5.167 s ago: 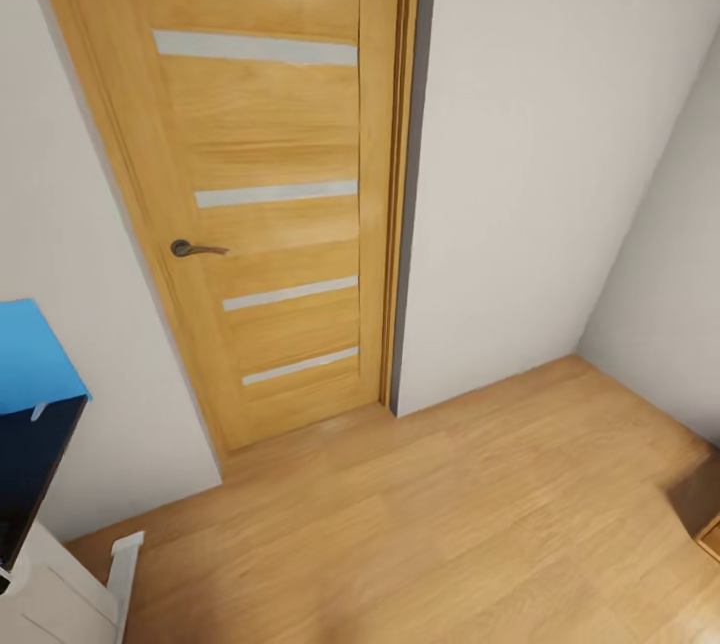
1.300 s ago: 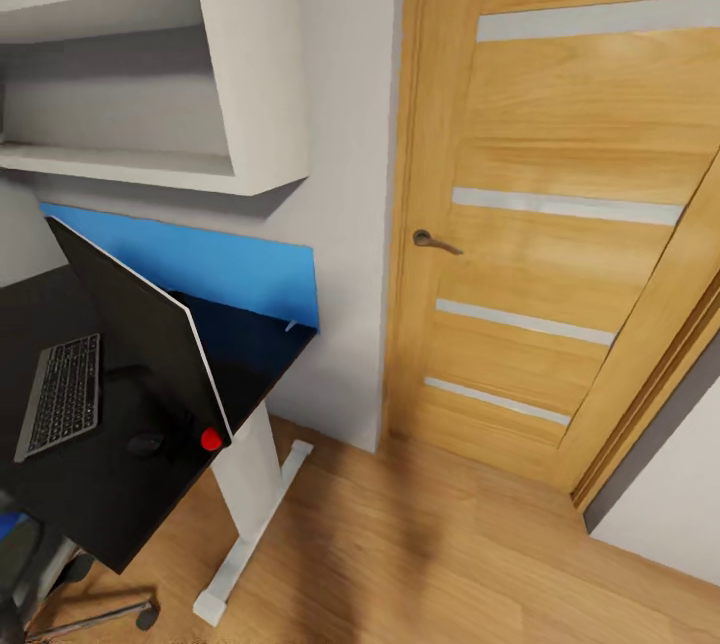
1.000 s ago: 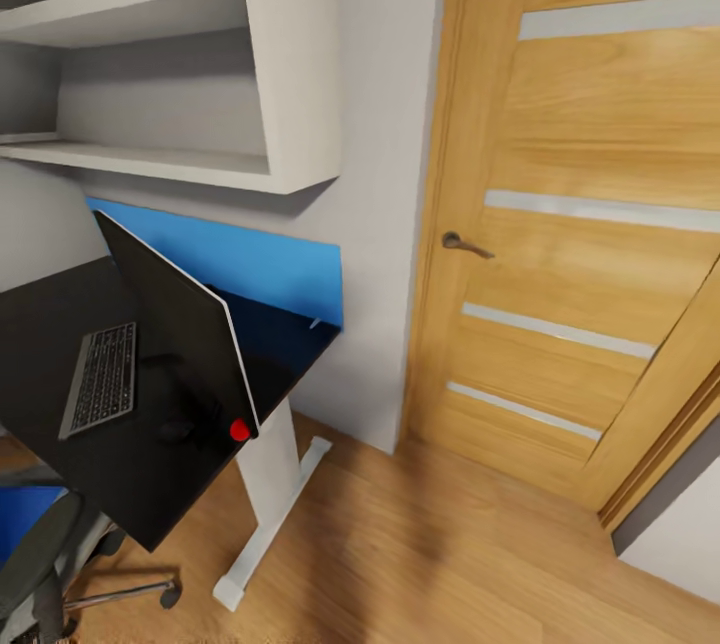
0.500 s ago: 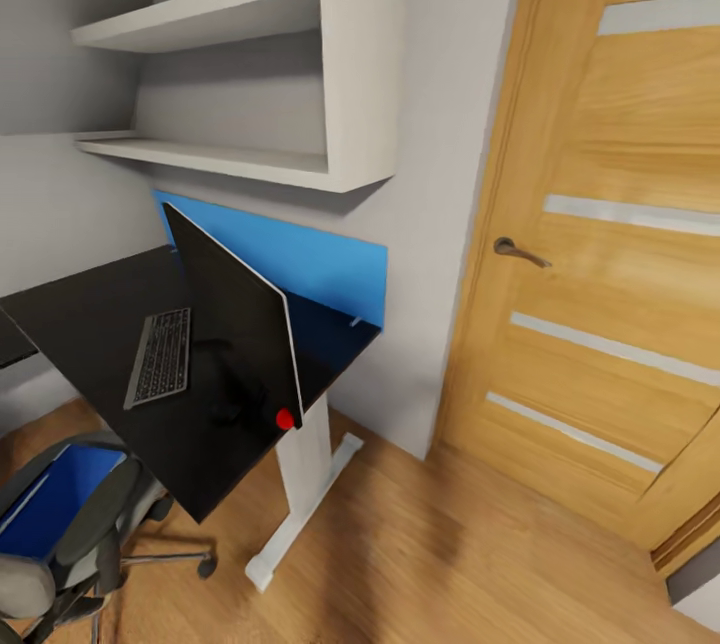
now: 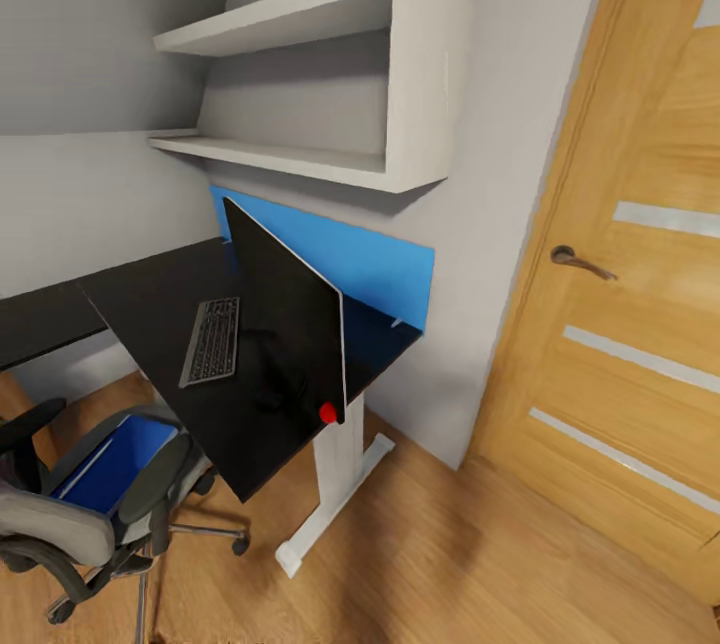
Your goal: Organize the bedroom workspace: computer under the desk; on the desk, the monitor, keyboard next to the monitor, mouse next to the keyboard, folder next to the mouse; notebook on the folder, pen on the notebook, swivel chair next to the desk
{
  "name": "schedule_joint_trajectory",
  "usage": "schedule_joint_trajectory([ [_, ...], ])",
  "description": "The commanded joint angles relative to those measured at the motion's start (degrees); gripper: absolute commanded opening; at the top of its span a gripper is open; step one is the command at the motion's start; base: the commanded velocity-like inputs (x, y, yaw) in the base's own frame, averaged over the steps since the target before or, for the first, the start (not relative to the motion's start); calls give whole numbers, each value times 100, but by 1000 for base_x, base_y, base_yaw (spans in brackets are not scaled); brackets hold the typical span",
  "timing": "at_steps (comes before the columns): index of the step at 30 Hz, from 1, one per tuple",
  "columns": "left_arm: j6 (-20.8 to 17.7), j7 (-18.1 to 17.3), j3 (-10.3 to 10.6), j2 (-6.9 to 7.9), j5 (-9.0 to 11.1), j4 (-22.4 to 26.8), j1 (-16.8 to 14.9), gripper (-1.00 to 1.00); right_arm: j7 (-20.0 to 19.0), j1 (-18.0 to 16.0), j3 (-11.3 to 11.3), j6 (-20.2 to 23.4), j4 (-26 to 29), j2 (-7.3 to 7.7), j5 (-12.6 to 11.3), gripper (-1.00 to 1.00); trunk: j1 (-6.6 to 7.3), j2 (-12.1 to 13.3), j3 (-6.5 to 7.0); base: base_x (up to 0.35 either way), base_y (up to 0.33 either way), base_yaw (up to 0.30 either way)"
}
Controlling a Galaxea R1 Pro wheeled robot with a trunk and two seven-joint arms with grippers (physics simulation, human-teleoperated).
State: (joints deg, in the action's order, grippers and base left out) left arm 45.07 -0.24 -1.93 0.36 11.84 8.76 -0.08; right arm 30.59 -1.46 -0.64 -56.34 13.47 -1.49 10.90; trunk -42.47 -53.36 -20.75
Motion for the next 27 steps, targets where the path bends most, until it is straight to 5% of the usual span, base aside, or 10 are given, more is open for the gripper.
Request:
schedule_joint_trajectory([
  [1, 10, -3, -18, -1, -7, 3, -1, 100, 60, -3, -6, 1, -3, 0, 52, 100, 0, -4, -6, 0, 0, 282],
  [19, 3, -3, -19, -1, -8, 4, -1, 100, 37, -3, -7, 58, -8, 20, 61, 100, 0, -4, -6, 0, 0, 283],
  [27, 1, -3, -26, -1, -6, 3, -1, 100, -62, -3, -7, 803, 18, 24, 61, 100, 0, -4, -6, 0, 0, 284],
])
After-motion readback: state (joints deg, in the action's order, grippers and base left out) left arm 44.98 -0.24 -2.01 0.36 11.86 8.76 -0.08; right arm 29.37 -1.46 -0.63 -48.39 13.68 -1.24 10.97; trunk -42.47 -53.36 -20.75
